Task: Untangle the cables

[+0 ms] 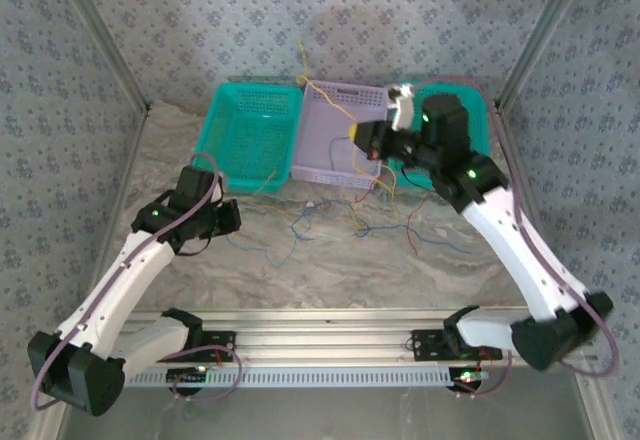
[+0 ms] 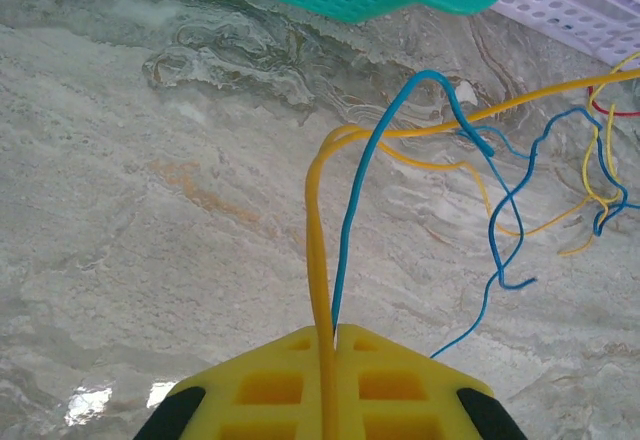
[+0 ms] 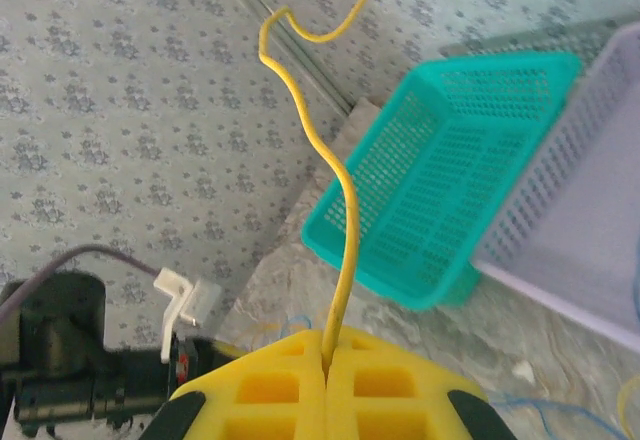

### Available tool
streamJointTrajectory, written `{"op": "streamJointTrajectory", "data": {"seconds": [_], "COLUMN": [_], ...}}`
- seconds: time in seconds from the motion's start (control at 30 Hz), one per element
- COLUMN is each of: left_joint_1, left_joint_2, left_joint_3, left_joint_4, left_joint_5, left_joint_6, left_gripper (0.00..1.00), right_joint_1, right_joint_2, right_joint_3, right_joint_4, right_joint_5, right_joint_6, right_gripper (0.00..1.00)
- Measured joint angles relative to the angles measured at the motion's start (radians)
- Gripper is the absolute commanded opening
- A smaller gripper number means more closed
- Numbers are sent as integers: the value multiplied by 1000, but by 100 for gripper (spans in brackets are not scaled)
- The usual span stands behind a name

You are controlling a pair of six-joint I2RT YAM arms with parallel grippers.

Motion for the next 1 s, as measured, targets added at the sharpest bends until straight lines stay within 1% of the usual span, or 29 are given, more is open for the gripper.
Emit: {"op": "streamJointTrajectory", "data": {"seconds": [0.23,0.43,0.53,0.6,0.7,0.9,1.0], "left_joint_1": [0,0,0,0,0,0,0], "left_joint_2": [-69,-104,-107,-107,-107,-115,-117], "left_joint_3": [-8,-23,-28,-30,-30,-35,-35], "left_joint_4": [-27,-32,-32,-33,-33,-32,-32], "left_joint_5": [-2,-2,-3,-3,-6,-10,-10], "left_joint_6": [25,39,40,43,47,47,47], "left_gripper": [0,0,0,0,0,0,0], "right_joint_1": [42,58,63,68,79,114,132], "right_joint_2": [407,795,956,1041,1119,1225,1264], "right_joint_3": [412,841,1027,1113,1160,1165,1164], "right_joint_4": [28,-3,-11,-3,32,124,134], "right_joint_5": [-3,-44,-63,-74,-78,-79,-69], "right_joint_6": [-23,3,24,41,60,75,79], "right_gripper": [0,0,0,0,0,0,0]}}
